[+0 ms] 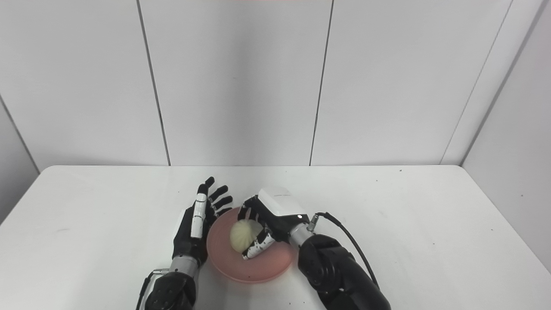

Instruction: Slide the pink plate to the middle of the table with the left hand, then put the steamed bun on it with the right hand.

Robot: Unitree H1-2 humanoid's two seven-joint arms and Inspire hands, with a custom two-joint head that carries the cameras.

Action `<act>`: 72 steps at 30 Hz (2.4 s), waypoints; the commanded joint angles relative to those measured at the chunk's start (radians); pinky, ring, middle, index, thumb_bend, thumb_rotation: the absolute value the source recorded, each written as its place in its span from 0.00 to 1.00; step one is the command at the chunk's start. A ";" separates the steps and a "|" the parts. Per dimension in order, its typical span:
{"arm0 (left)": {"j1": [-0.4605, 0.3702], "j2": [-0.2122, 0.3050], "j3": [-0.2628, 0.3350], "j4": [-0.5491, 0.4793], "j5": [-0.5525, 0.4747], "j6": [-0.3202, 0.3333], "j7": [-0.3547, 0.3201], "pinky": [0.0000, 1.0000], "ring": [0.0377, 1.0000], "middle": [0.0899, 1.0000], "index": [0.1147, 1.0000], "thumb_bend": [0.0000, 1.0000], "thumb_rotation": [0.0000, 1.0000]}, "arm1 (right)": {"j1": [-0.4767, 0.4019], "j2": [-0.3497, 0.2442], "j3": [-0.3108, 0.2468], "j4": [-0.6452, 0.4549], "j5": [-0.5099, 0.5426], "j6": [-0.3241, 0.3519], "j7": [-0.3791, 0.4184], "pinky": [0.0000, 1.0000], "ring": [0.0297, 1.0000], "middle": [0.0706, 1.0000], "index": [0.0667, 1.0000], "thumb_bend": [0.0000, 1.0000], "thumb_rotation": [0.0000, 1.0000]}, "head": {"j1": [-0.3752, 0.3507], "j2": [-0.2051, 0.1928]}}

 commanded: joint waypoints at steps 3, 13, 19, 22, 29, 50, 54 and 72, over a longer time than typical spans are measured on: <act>0.010 -0.007 -0.002 0.004 -0.001 0.032 0.004 0.73 0.79 0.84 0.92 0.63 1.00 | -0.022 -0.013 0.006 -0.038 -0.031 -0.026 -0.017 0.45 0.53 0.54 0.55 0.72 0.15 | -0.001 0.001; 0.017 -0.003 -0.003 -0.013 -0.005 0.045 -0.003 0.75 0.80 0.84 0.93 0.63 1.00 | 0.027 -0.051 -0.046 -0.182 0.012 0.001 0.070 0.80 0.86 0.85 0.78 1.00 0.48 | 0.001 0.001; 0.031 0.004 0.000 -0.039 -0.013 0.056 -0.013 0.74 0.80 0.85 0.93 0.63 1.00 | 0.102 -0.038 -0.133 -0.242 0.056 -0.052 -0.028 0.76 0.84 0.84 0.79 0.99 0.69 | -0.009 0.001; 0.037 0.008 0.000 -0.045 -0.011 0.056 -0.018 0.74 0.80 0.85 0.93 0.64 1.00 | 0.142 -0.002 -0.195 -0.227 0.103 -0.133 -0.171 0.70 0.81 0.83 0.78 0.88 0.79 | -0.010 0.000; 0.058 0.010 0.003 -0.083 -0.016 0.069 -0.022 0.77 0.82 0.87 0.94 0.65 1.00 | 0.190 0.101 -0.317 -0.149 0.226 -0.275 -0.398 0.68 0.78 0.80 0.75 0.71 0.81 | -0.016 0.003; 0.104 0.037 -0.029 -0.134 0.132 -0.033 0.077 0.91 0.91 0.93 0.91 0.63 0.99 | 0.280 0.285 -0.450 0.065 0.646 -0.378 -0.418 0.80 0.84 0.87 0.88 0.62 1.00 | -0.027 0.023; 0.106 0.050 -0.041 -0.133 0.170 -0.031 0.098 0.94 0.95 0.97 0.92 0.59 1.00 | 0.296 0.275 -0.439 0.046 0.669 -0.299 -0.366 0.86 0.89 0.93 0.93 0.71 1.00 | -0.034 0.023; 0.121 0.041 -0.062 -0.128 0.203 -0.098 0.126 0.94 1.00 1.00 0.99 0.65 1.00 | 0.324 0.288 -0.441 -0.053 0.680 -0.076 -0.331 0.95 0.95 0.96 0.94 0.69 1.00 | -0.046 -0.011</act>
